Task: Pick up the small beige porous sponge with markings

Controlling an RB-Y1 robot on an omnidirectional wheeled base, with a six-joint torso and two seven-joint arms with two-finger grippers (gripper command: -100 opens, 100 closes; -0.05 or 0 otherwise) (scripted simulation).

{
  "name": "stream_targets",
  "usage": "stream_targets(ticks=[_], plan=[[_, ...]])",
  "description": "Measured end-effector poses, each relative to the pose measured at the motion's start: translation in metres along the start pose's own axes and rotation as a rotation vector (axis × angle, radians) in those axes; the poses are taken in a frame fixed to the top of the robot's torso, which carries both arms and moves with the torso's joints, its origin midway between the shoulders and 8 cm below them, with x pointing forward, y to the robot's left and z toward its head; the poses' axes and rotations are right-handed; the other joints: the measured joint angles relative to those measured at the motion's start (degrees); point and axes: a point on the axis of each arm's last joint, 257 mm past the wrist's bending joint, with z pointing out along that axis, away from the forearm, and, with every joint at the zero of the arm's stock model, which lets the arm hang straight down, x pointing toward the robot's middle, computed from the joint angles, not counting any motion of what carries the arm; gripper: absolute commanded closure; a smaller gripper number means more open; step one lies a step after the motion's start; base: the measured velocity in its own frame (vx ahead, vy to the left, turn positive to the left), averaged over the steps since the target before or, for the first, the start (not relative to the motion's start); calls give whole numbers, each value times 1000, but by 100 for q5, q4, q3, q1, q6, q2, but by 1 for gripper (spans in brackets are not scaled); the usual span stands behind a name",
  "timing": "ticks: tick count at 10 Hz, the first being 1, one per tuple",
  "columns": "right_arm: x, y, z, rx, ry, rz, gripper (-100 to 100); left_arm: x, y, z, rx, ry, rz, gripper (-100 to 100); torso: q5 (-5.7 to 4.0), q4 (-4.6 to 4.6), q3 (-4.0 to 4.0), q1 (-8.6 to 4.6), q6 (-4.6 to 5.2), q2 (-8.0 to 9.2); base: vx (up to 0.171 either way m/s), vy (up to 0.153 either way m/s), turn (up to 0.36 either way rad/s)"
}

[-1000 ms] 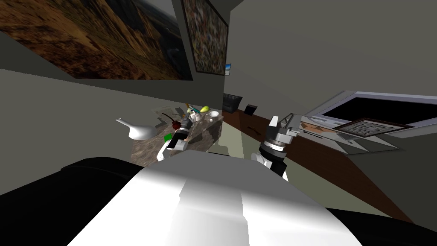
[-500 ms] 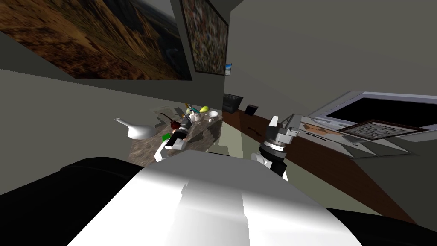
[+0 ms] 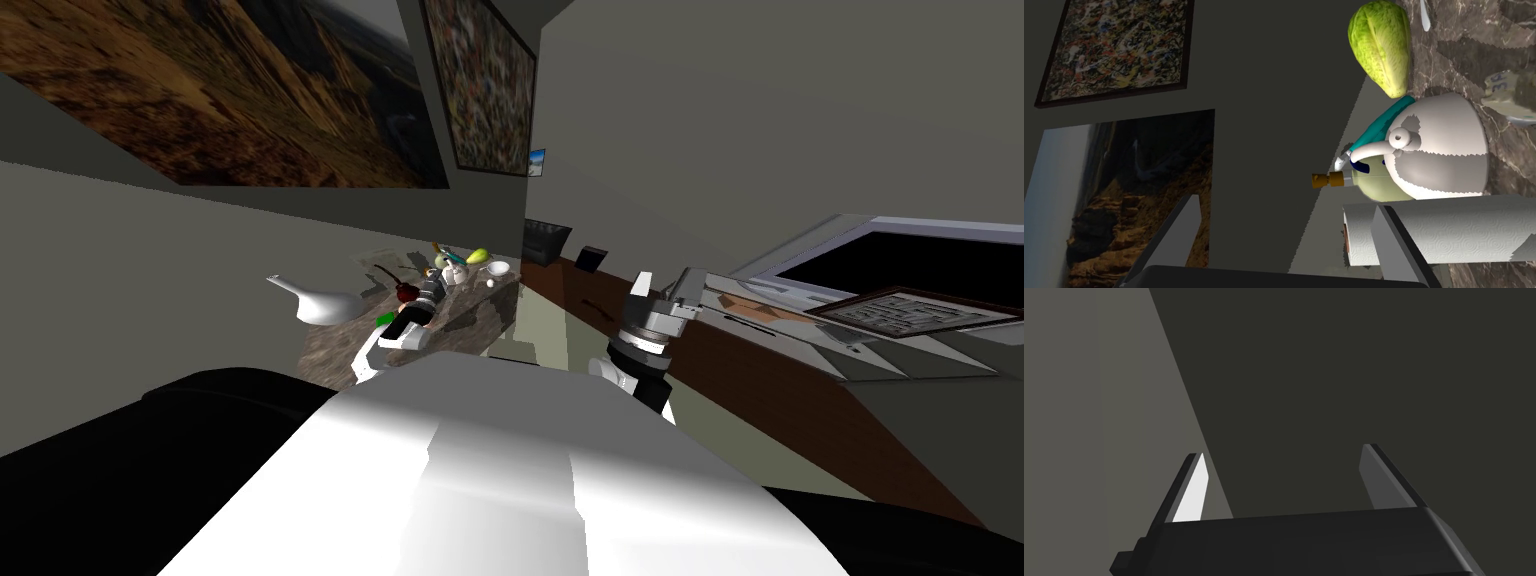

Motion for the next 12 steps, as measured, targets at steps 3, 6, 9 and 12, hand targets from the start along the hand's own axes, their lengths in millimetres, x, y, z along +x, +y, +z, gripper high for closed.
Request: stream_targets(ticks=[3,6,9,12], plan=[[0,0,0,0,0,0,0,-10,16,0,-73,-10,-1,-100,-1,-1,-2,-2,1,-3,53,-62,47],[0,0,0,0,0,0,0,-22,34,2,-148,-20,-9,-100,0,-2,-5,-3,0,-9,56,-59,42],[0,0,0,0,0,0,0,-32,47,-2,-221,-29,-20,-100,0,-3,-7,0,1,-12,72,-61,53],[0,0,0,0,0,0,0,-44,63,-5,-298,-38,-37,-100,-1,-4,-10,-5,0,-18,74,-62,42]])
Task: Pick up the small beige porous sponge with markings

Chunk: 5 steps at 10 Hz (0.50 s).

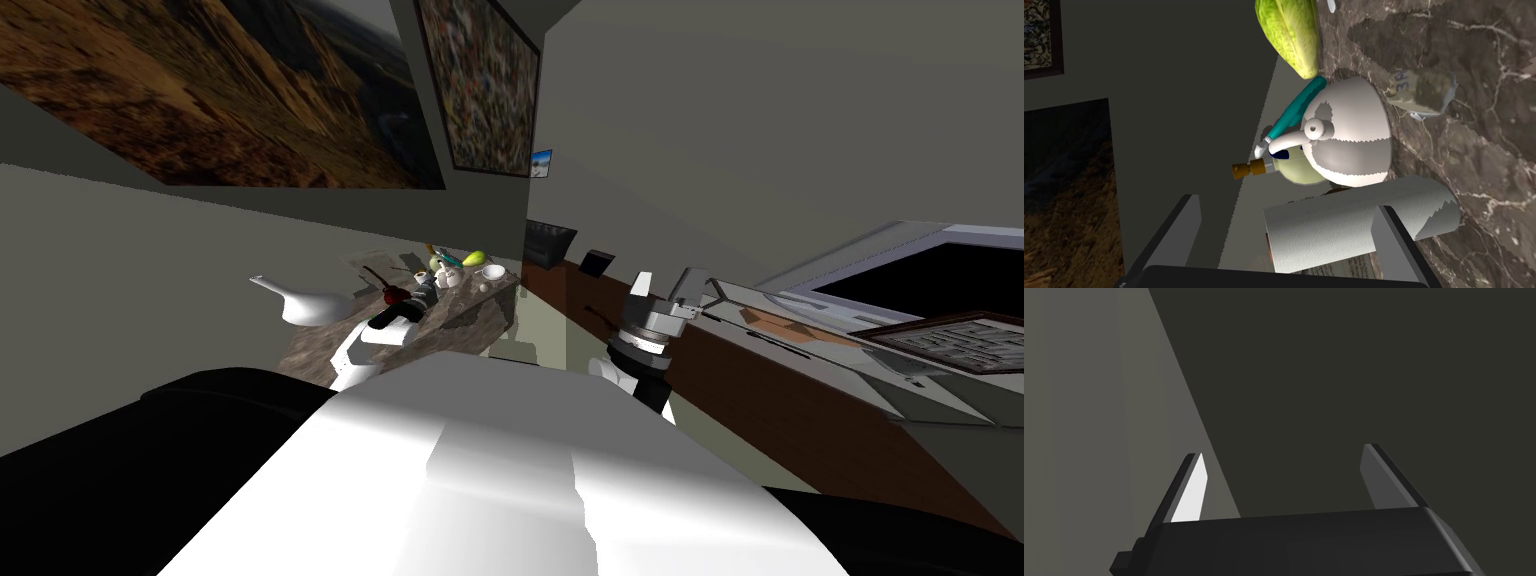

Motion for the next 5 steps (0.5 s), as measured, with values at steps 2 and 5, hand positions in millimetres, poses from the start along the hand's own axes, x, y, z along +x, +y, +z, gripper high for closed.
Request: stream_targets(ticks=[2,5], plan=[[0,0,0,0,0,0,0,-6,10,0,-48,-4,-13,-100,1,1,2,5,0,4,68,-53,47],[0,0,0,0,0,0,0,-14,24,0,-119,-10,-32,-100,1,0,0,5,2,2,87,-63,51]])
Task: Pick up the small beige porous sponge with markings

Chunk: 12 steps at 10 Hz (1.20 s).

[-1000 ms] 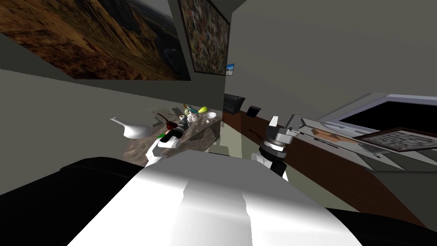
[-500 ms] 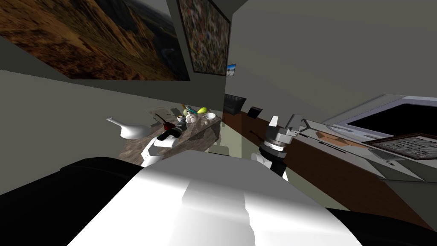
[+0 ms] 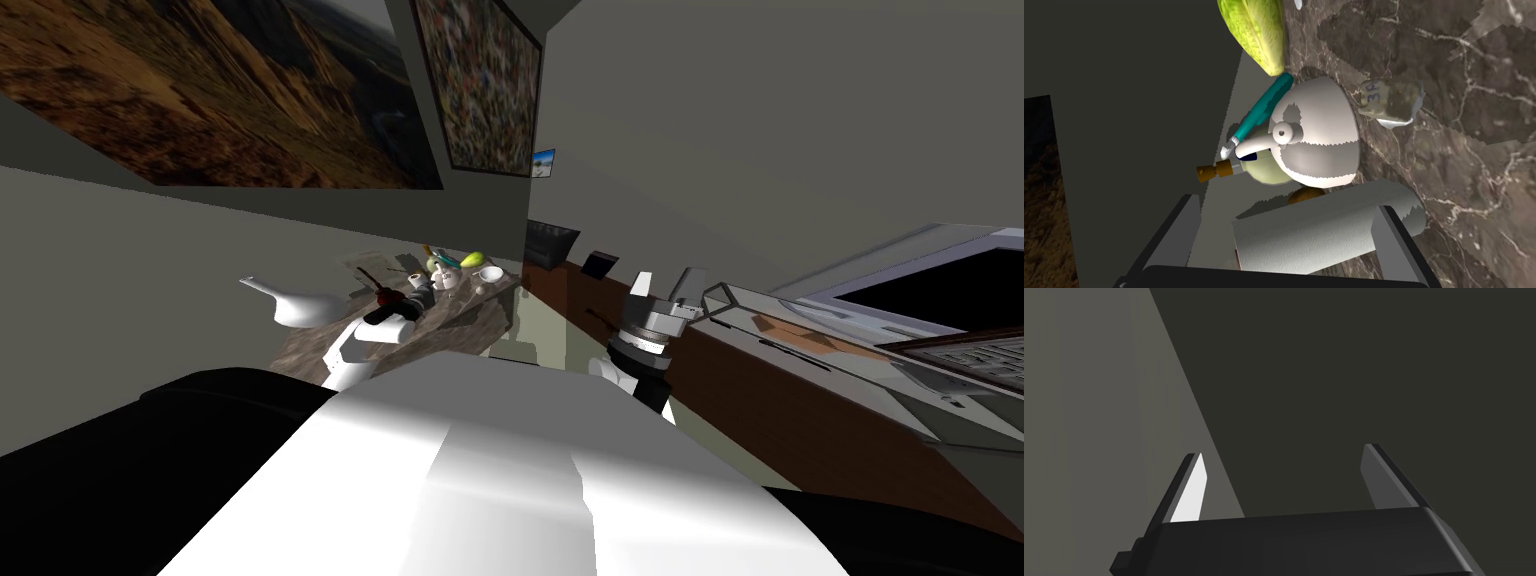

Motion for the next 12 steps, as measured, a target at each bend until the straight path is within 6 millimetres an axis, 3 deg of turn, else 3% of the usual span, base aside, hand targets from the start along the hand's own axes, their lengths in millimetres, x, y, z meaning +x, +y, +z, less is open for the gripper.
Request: stream_targets(ticks=[12], plan=[[0,0,0,0,0,0,0,-29,56,-12,-299,-11,-93,-100,1,-3,-7,4,-1,-13,91,-49,41]])
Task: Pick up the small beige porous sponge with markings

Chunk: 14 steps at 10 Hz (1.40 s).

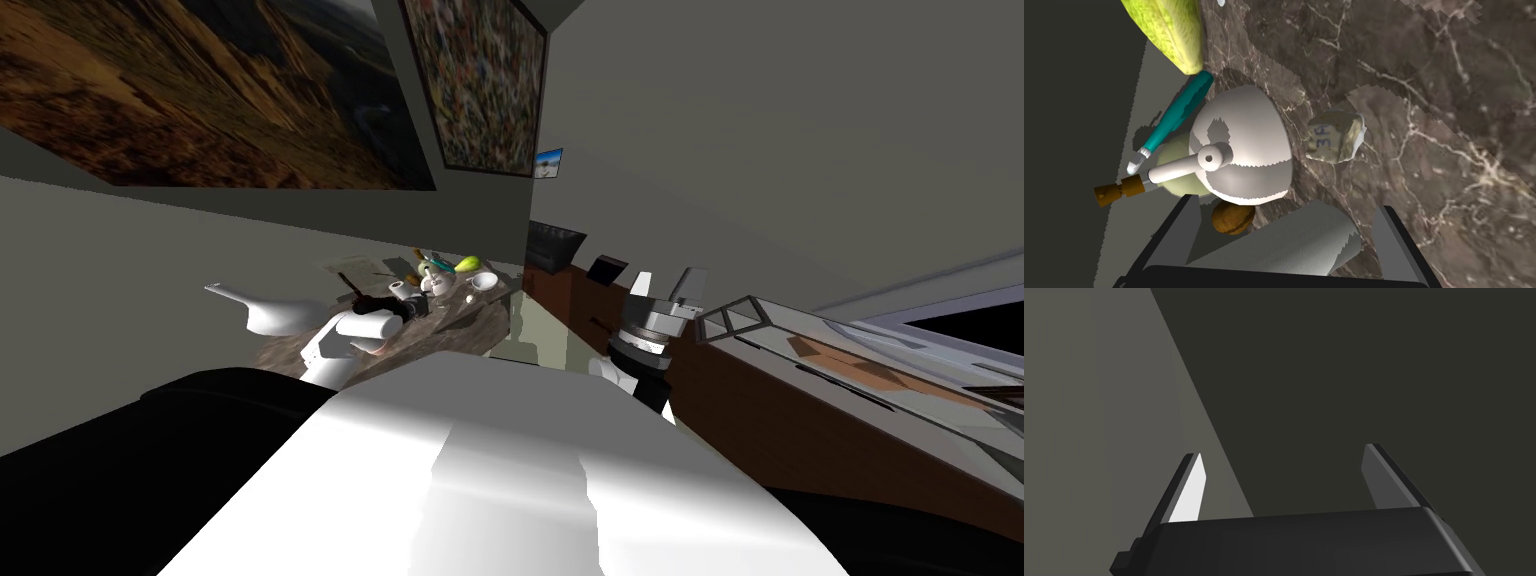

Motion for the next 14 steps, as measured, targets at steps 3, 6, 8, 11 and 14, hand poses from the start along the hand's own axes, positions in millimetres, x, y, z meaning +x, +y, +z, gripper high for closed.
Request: stream_targets(ticks=[3,6,8,11,14], plan=[[0,0,0,0,0,0,0,-7,20,-2,-87,-3,-23,-100,2,0,2,9,0,3,96,-32,35],[0,0,0,0,0,0,0,-13,37,-6,-166,-8,-39,-100,3,0,1,15,1,3,108,-20,30],[0,0,0,0,0,0,0,-18,55,-9,-234,-13,-51,-100,5,-2,-3,20,1,-4,127,1,14],[0,0,0,0,0,0,0,-22,83,-12,-313,-20,-66,0,9,2,7,37,2,15,65,31,-3],[0,0,0,0,0,0,0,-25,87,-6,-311,-25,-71,-100,6,8,22,25,2,41,7,1,-36]])
